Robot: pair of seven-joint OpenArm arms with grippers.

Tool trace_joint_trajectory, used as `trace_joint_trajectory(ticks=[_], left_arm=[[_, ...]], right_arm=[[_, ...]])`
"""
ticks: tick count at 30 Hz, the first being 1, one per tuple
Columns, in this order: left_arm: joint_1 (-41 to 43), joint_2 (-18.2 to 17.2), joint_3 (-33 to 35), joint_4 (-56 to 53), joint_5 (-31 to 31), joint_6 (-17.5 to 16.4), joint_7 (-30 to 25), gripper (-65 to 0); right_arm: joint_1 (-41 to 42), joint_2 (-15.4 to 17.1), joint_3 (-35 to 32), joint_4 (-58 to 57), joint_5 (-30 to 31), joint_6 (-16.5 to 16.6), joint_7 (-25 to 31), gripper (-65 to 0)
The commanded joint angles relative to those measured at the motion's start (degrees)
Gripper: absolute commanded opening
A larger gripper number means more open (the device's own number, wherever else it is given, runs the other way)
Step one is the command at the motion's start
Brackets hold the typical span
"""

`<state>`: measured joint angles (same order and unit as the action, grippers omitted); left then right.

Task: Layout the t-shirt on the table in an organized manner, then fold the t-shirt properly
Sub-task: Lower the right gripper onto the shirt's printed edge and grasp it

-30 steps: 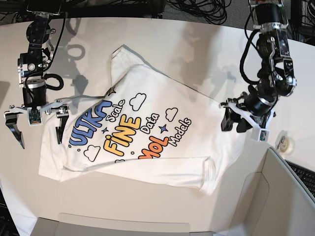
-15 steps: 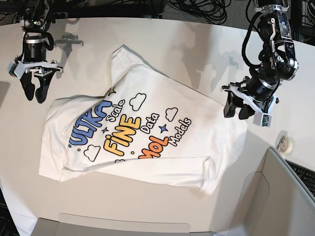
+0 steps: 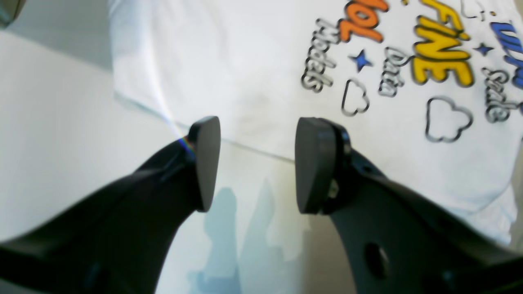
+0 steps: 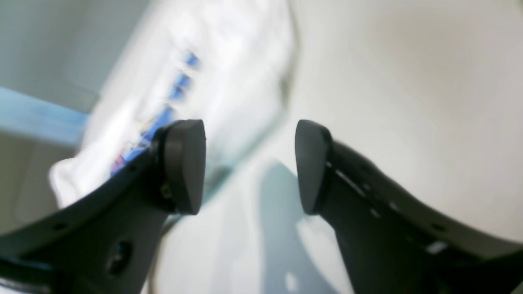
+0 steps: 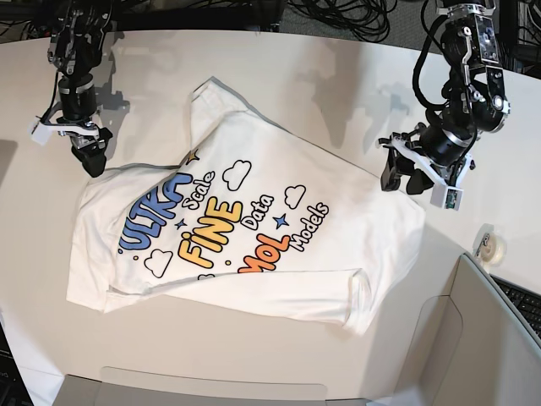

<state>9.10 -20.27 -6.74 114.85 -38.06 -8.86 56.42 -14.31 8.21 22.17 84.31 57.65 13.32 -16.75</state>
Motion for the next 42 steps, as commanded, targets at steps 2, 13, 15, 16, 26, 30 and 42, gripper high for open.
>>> trace_joint_trajectory(ticks=[2,13,15,16,26,30,42], left_arm=[[-0.71,-1.22,-0.25,0.98,-0.31,-0.15,-1.61,-37.9],[-0.09,-1.4,-0.25,1.06,-0.31,-0.15,-1.26,-37.9],[-0.09,-1.4,-0.25,1.06,-0.31,-0.15,-1.17,-37.9],[-0.09,-1.4,-0.25,1.06,-0.31,-0.15,-1.08,-37.9],[-0.09,-1.4,-0.16,1.06,-0.31,-0.24,-1.0,-37.9],[-0.09,-1.49,-0.16,1.06,-0.31,-0.24,-0.91,-37.9],[-0.36,-1.49,-0.16,1.06,-0.31,-0.24,3.05,-37.9]], right_arm=[[2.39,-0.43,0.29,-2.95,3.23,0.0,-0.43,-30.5],[8.64,-3.42,-2.79,-10.77,3.5,0.0,-2.72,-30.5],[8.64,-3.94,-3.76,-10.42,3.58,0.0,-4.04,-30.5],[8.64,-4.56,-3.84,-10.25,3.58,0.0,-4.65,-30.5],[2.13,-9.39,2.31,6.63,3.67,-17.94,-8.43,-35.9],[-0.68,-9.39,4.16,16.57,3.67,-27.96,-8.43,-37.2],[6.7,-9.75,3.8,13.4,1.3,-42.9,-8.52,-37.0]])
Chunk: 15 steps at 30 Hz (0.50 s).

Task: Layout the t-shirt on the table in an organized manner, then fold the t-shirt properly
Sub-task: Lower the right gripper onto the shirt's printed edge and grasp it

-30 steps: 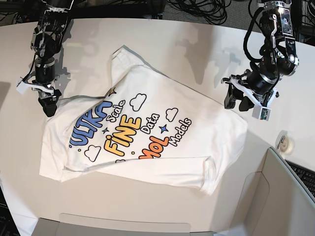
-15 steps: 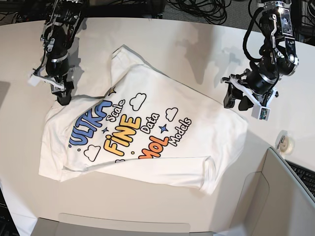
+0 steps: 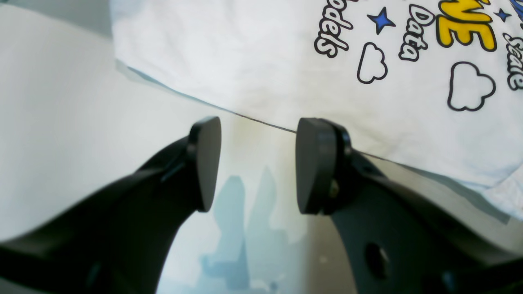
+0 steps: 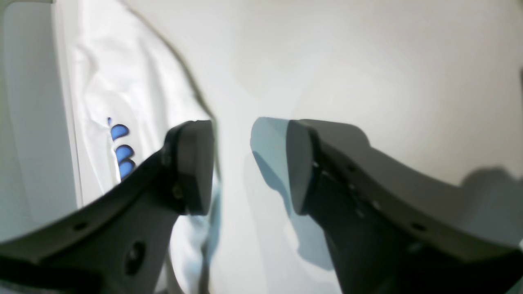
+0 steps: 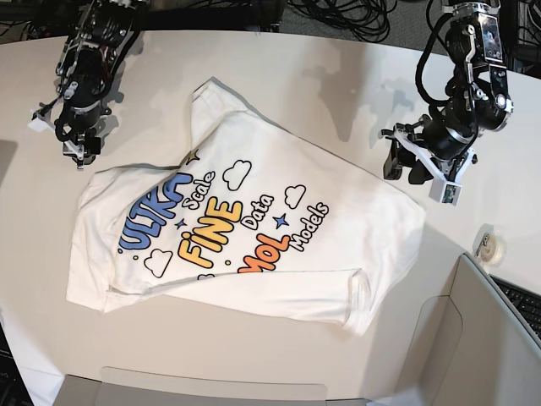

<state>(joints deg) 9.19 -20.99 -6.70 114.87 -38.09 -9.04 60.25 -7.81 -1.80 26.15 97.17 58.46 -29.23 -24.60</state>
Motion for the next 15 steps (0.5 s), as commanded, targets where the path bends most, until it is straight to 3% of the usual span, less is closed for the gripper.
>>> trace_joint_trajectory(ticks=[1,4,10,15], left_arm=[[-0.44,-0.76,-0.2,1.04,-0.29,-0.06,-0.78,-37.9],[-0.53,-0.76,-0.2,1.04,-0.29,-0.06,-0.78,-37.9],[-0.62,-0.76,-0.2,1.04,-0.29,-0.06,-0.86,-37.9],[-0.62,-0.76,-0.2,1.04,-0.29,-0.06,-0.86,-37.9]], right_arm=[[1.09,0.35,-1.14,-1.03,0.31,-0.26,-0.67,-37.0],[3.37,0.44,-2.99,-4.2,0.4,-0.09,-0.67,-37.0],[4.69,0.44,-7.47,-6.13,0.22,4.49,-0.59,-37.0],[5.04,0.35,-11.87,-7.8,-3.56,4.66,-0.5,-37.0]])
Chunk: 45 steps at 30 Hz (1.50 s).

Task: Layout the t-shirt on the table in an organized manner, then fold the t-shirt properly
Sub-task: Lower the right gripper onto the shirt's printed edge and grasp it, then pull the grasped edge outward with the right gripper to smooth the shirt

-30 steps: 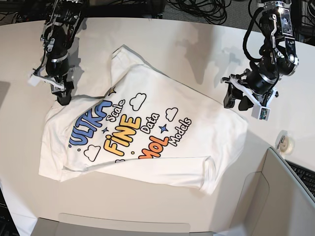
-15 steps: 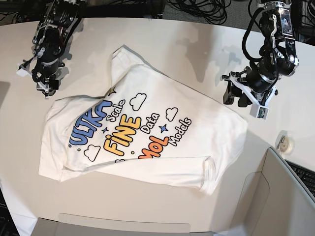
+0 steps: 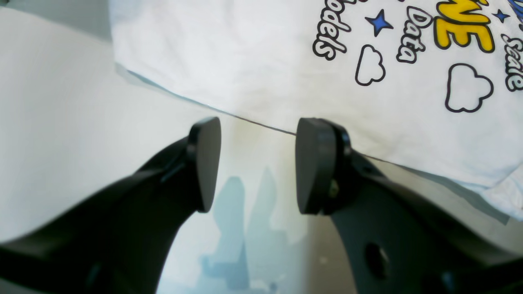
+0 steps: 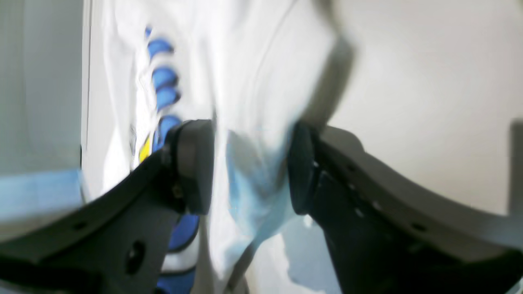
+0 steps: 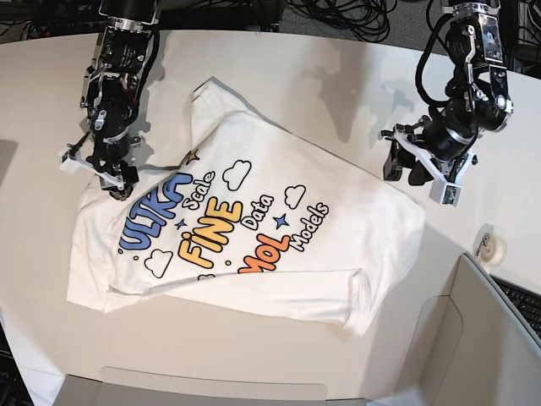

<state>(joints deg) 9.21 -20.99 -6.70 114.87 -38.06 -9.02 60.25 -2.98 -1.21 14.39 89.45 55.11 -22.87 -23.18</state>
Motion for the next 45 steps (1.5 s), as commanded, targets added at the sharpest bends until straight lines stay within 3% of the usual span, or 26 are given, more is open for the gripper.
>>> trace_joint_trajectory(ticks=[1,5,7,12,19,26,31,33,36,42,45], left_arm=[[-0.64,-0.76,-0.2,1.04,-0.31,-0.08,-0.86,-37.9],[-0.64,-1.91,-0.2,1.04,-0.31,-0.08,-0.86,-37.9],[-0.73,-2.08,-0.2,1.04,-0.31,-0.08,-0.86,-37.9],[-2.14,-2.17,-0.2,1.04,-0.31,-0.08,-0.51,-37.9],[-2.14,-2.26,-0.2,1.04,-0.31,-0.08,-0.51,-37.8],[-3.98,-3.49,-0.11,0.87,-0.31,-0.08,-0.51,-37.8],[-4.95,-3.75,1.47,0.78,-0.31,-0.08,-0.69,-37.8],[-6.0,-3.75,2.44,0.78,-0.31,-0.08,-0.69,-37.8],[-6.44,-3.75,3.23,0.69,-0.31,-0.08,-0.69,-37.8],[-6.62,-3.84,3.23,0.69,-0.31,-0.08,-0.95,-38.3],[-6.71,-3.84,4.46,-0.01,-0.22,-0.08,-1.04,-46.4]], right_arm=[[0.65,-0.24,-1.07,-1.14,-1.27,-1.35,-1.92,-37.0],[2.5,-0.24,-3.8,-7.74,-3.55,4.98,-1.92,-37.0],[3.2,-0.24,-5.73,-10.9,-3.55,6.48,-2.01,-37.1],[1.88,-0.24,-10.04,-11.52,-3.29,6.65,-2.1,-37.1],[-4.36,0.2,-11.01,-1.14,-3.55,6.74,-2.27,-37.2],[-8.4,8.47,-12.5,8.62,-3.38,7.27,-6.14,-37.1],[-6.64,9.17,-11.98,6.68,-3.64,7.53,-6.4,-37.1],[-5.06,9.17,-11.98,4.4,-3.64,9.99,-6.4,-37.1],[-1.98,8.73,-12.24,-1.49,-3.64,16.32,-6.4,-37.3],[0.3,6.71,-12.5,-8.7,-3.55,23.01,-6.84,-37.4],[-0.75,6.71,-12.59,-8.53,-3.55,25.55,-6.93,-40.1]])
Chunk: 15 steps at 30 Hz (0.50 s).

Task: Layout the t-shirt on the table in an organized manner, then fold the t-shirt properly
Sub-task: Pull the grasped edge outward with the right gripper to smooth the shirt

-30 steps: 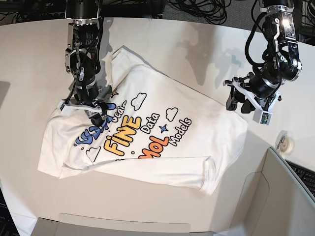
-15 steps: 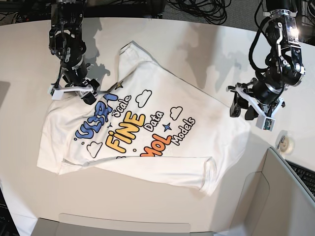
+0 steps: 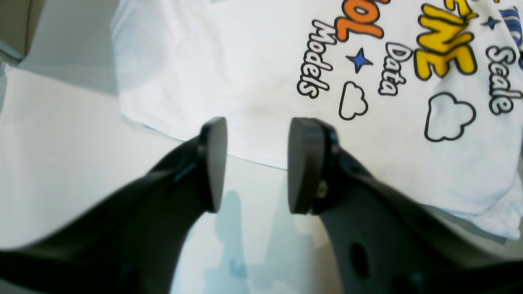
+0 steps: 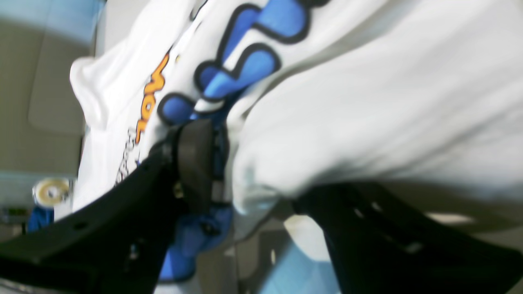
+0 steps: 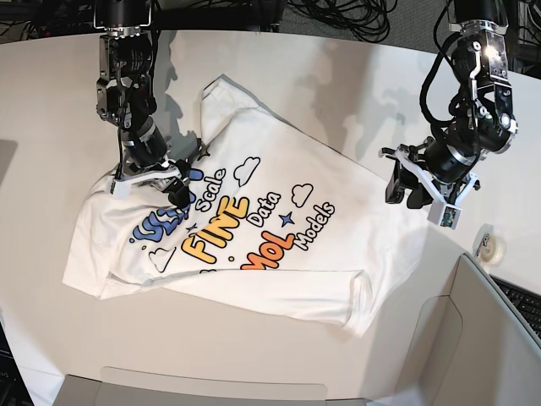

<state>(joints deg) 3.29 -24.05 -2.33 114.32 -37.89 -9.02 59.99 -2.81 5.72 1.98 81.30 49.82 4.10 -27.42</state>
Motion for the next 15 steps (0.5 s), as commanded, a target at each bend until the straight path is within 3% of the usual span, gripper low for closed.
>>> trace_joint_trajectory(ticks=[1,4,7,11,15], left_arm=[[-1.05,-0.78,0.97,-0.34,-0.4,-0.08,-0.87,-50.9],[-5.09,-0.52,3.95,-5.27,-0.4,-0.08,-1.04,-61.7],[-9.75,-0.43,7.91,-13.18,-0.4,-0.08,-4.12,-63.8],[-15.82,2.03,11.69,-26.72,-0.31,0.18,-10.98,-61.3],[-20.56,4.41,16.79,-42.28,5.49,0.18,-15.11,-59.6]], right_arm=[[-1.28,-0.13,-0.18,-0.37,1.74,-0.63,-2.69,-43.4],[-1.98,-0.13,-0.18,-0.37,1.74,0.43,-3.31,-54.6],[-2.16,-0.13,0.26,-0.37,1.74,0.61,-6.73,-63.3],[-2.95,0.39,0.35,0.94,1.74,0.61,-10.25,-64.1],[-5.15,3.91,0.35,7.19,1.74,0.61,-13.06,-64.1]])
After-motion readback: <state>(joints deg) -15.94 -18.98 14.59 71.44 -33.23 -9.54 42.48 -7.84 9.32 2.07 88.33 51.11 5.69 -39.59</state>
